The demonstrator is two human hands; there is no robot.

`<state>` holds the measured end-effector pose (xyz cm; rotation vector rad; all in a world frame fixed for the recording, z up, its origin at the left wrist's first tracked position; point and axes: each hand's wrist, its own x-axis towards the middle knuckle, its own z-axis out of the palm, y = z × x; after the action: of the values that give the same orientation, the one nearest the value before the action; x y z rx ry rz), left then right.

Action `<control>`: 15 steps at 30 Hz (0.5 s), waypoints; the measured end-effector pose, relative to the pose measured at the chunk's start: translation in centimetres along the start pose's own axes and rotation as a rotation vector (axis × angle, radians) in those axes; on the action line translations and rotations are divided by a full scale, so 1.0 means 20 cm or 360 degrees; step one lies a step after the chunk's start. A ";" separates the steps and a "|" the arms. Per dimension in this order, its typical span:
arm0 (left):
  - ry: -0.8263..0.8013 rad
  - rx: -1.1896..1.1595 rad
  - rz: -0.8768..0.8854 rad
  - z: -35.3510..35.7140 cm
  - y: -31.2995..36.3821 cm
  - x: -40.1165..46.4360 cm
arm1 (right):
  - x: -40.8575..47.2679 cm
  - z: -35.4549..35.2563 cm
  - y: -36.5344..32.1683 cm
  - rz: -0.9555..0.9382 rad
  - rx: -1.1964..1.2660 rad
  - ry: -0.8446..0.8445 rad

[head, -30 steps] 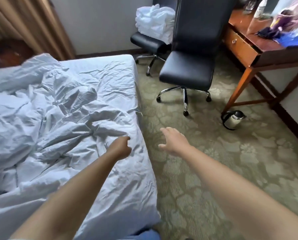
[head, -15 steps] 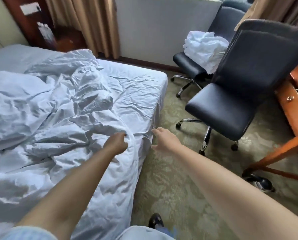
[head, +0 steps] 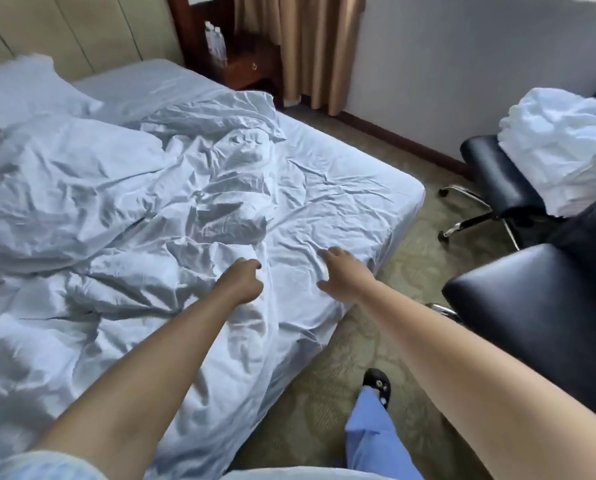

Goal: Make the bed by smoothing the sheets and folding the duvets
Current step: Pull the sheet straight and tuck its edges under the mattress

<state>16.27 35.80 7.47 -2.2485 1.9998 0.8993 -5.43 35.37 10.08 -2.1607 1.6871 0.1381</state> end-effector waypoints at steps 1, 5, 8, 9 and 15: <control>0.0013 -0.0024 -0.0055 0.00 0.04 0.05 | 0.09 -0.02 0.06 -0.0044 0.0002 -0.0013; 0.0054 -0.0069 -0.0258 -0.05 0.21 0.25 | 0.45 -0.16 0.26 -0.0219 0.0015 -0.0082; 0.0042 -0.0089 -0.0383 -0.08 0.35 0.38 | 0.68 -0.30 0.36 -0.0355 0.0007 -0.0151; 0.0044 -0.0107 -0.0428 -0.09 0.39 0.42 | 0.76 -0.35 0.39 -0.0390 0.0001 -0.0154; 0.0066 -0.0146 -0.0656 -0.13 0.50 0.64 | 1.17 -0.45 0.47 -0.0514 -0.0054 -0.0276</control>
<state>8.56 21.37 7.94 -2.6047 1.4421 0.9157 -9.49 8.92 8.69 -2.3381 1.2330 0.2557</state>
